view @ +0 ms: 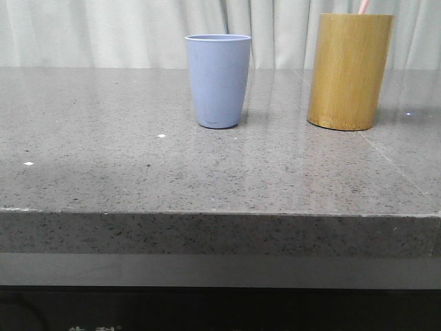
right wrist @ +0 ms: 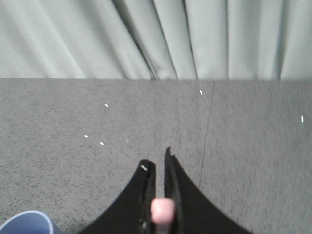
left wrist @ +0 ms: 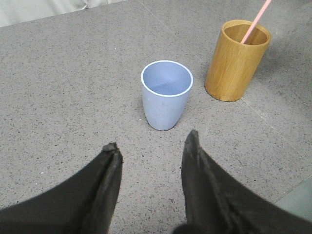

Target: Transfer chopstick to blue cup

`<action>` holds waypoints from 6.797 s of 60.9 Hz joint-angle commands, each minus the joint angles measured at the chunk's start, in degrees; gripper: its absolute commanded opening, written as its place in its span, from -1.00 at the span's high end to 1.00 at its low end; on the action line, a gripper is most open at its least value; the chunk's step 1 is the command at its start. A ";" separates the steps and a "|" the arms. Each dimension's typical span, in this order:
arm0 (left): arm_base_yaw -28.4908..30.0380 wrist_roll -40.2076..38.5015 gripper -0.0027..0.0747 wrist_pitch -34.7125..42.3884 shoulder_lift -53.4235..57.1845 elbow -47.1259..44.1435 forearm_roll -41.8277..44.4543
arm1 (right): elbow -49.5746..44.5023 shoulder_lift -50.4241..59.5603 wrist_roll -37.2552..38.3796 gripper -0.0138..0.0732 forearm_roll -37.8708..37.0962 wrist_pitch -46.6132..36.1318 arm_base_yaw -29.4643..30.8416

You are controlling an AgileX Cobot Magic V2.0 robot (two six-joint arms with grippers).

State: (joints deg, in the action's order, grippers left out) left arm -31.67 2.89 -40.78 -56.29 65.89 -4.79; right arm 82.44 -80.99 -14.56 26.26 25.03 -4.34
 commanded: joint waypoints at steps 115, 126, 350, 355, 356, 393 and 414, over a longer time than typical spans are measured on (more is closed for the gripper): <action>0.22 -0.42 0.17 4.39 0.47 1.37 -0.40 | 24.74 -5.04 -13.99 -0.27 -0.09 22.79 -15.04; 0.22 -0.42 0.17 4.39 0.47 1.37 -0.40 | 24.53 1.85 -4.65 -0.27 -3.68 35.17 -6.82; 27.19 -0.42 0.98 43.94 58.15 -66.53 0.39 | -27.53 46.43 6.59 0.84 -15.38 28.11 -7.39; 26.83 -0.42 0.98 43.40 58.15 -66.53 0.39 | -27.53 46.43 6.59 0.84 -15.38 28.23 -7.39; 26.73 -0.42 0.98 43.40 58.15 -66.53 0.39 | -27.53 46.43 6.59 0.84 -15.38 28.23 -7.39; 26.73 -2.89 0.98 46.00 58.07 -66.53 2.15 | -27.53 46.43 6.59 0.84 -15.38 28.25 -7.39; 26.73 -2.89 0.98 46.37 58.07 -66.53 1.85 | -27.53 46.43 6.59 0.84 -15.38 28.25 -7.39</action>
State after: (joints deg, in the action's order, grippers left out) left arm -4.50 0.51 0.65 0.23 -0.09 -2.81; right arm 53.61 -34.19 -7.86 10.84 56.79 -11.97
